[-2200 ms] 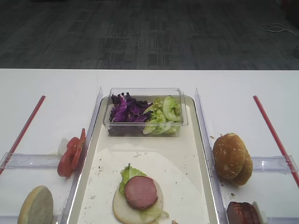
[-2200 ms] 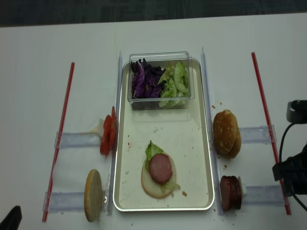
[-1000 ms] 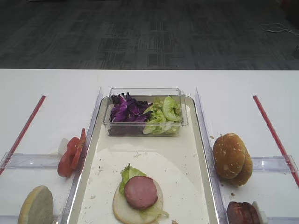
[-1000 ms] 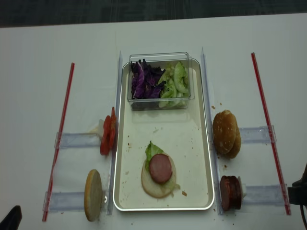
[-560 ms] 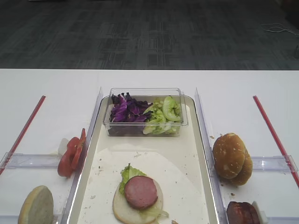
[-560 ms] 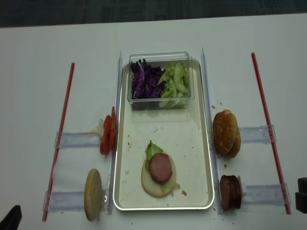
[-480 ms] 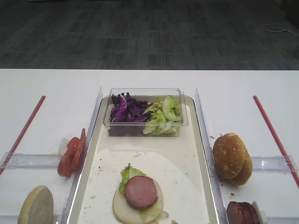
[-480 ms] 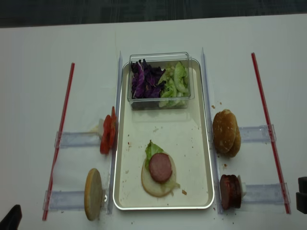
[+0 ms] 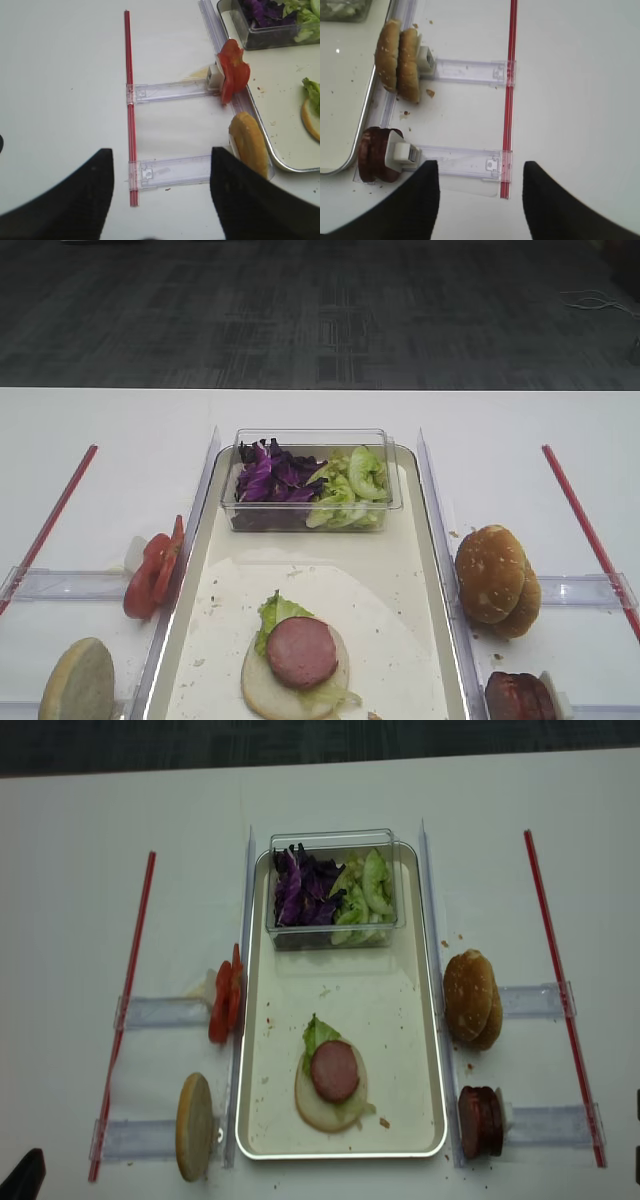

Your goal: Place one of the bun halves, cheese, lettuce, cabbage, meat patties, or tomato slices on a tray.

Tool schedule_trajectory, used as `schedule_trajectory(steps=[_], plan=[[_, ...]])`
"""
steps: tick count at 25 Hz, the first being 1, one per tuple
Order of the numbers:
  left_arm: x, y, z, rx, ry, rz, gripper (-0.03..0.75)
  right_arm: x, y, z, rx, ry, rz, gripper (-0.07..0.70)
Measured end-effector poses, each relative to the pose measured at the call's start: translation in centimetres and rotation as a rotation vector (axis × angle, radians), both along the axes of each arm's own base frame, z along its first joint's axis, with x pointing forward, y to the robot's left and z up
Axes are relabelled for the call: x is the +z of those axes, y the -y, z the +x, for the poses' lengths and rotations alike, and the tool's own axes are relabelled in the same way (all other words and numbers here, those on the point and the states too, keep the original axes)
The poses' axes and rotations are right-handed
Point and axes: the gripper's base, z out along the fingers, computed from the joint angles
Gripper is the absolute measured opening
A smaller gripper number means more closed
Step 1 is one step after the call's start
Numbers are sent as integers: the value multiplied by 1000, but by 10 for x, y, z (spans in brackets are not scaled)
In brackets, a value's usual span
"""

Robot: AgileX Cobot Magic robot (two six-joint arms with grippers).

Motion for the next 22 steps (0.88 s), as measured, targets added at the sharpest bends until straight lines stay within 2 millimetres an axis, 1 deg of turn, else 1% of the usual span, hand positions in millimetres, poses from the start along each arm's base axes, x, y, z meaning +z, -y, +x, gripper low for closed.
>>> schedule_trajectory(steps=[7, 12, 22], plan=[[0, 0, 0, 0, 0, 0, 428, 4, -1, -29, 10, 196, -13, 390], [0, 0, 0, 0, 0, 0, 428, 4, -1, -43, 12, 286, -18, 390], [0, 0, 0, 0, 0, 0, 428, 4, -1, -46, 36, 306, -37, 390]])
